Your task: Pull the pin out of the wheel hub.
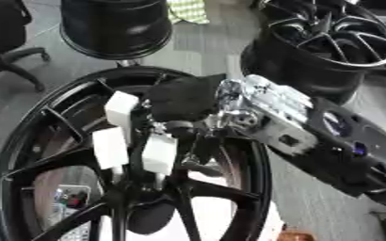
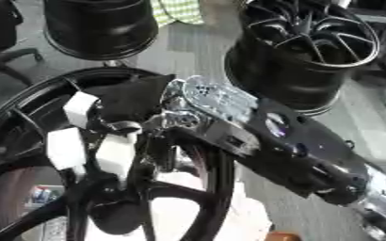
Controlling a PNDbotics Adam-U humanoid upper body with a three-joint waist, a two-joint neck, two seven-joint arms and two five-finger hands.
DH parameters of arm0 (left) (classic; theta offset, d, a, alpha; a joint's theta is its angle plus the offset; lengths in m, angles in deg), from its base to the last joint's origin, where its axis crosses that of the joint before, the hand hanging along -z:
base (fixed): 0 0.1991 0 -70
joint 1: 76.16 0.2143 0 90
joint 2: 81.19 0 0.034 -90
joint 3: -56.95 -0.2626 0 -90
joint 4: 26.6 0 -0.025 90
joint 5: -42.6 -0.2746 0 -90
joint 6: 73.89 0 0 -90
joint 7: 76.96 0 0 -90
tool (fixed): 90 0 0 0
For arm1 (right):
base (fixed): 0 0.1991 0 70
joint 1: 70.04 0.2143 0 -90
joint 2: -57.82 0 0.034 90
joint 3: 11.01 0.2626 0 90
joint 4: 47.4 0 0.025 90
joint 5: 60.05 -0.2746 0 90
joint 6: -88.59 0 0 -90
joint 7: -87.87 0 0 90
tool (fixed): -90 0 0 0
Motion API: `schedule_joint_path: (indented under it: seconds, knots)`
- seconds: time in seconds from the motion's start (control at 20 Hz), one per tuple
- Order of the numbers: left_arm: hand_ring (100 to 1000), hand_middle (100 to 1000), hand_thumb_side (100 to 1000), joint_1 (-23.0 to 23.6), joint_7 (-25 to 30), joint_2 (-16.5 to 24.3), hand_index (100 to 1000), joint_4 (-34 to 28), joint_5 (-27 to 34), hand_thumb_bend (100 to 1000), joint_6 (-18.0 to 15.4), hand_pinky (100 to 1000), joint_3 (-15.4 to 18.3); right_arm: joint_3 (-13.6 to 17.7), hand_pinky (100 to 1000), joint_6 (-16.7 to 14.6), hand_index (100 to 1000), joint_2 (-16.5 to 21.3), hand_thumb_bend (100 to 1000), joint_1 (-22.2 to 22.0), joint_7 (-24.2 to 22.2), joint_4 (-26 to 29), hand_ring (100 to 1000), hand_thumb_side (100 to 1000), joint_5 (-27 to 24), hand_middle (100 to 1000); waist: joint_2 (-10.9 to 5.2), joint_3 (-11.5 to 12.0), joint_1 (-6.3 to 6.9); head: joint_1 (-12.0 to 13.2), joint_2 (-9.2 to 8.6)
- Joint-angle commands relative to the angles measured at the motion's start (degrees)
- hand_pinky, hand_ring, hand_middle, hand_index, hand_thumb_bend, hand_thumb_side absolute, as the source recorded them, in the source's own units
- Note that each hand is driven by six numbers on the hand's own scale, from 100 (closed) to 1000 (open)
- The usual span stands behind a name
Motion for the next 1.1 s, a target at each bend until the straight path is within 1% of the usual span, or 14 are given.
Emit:
schedule_joint_path:
  seconds: [0.05, 0.25, 0.4, 0.75, 1.1]
  knots:
    - [804, 811, 801, -0.4, 0.0, 0.7, 858, -1.0, -0.4, 100, 0.2, 853, 0.4, 0.3, 912, 0.3, 796, 0.2, 410, 0.9, 0.7, 0.4, 850, 128, -2.3, 733, -0.73, 0.1, 0.36, -0.3, -0.64]
    - [805, 811, 808, -0.3, 0.0, 0.5, 858, -1.0, -0.6, 100, 0.6, 854, 0.3, -0.1, 909, 0.7, 802, 0.5, 445, 1.0, -0.5, 1.4, 851, 118, -4.7, 739, -0.80, 0.0, 0.28, -0.3, -0.62]
    - [805, 811, 801, -0.2, -0.1, 0.5, 858, -1.0, -0.5, 100, 0.6, 854, 0.3, -0.1, 910, 0.8, 810, 0.9, 475, 1.2, -2.0, 2.2, 854, 100, -5.4, 746, -1.04, -0.1, 0.33, -0.4, -0.53]
    - [798, 812, 801, 0.1, 0.0, 0.5, 858, -1.0, -0.2, 100, 0.8, 856, 0.3, 0.3, 913, 0.9, 809, 1.6, 477, 1.8, -5.2, 4.8, 856, 100, -5.8, 748, -1.74, -0.4, 0.49, -1.2, -0.37]
    - [797, 812, 813, 0.3, 0.0, 0.3, 858, -1.0, -0.4, 100, 1.0, 857, 0.2, 0.7, 915, 0.7, 810, 1.9, 458, 1.7, -7.0, 5.0, 857, 100, -5.1, 750, -1.77, -0.4, 0.41, -1.5, -0.63]
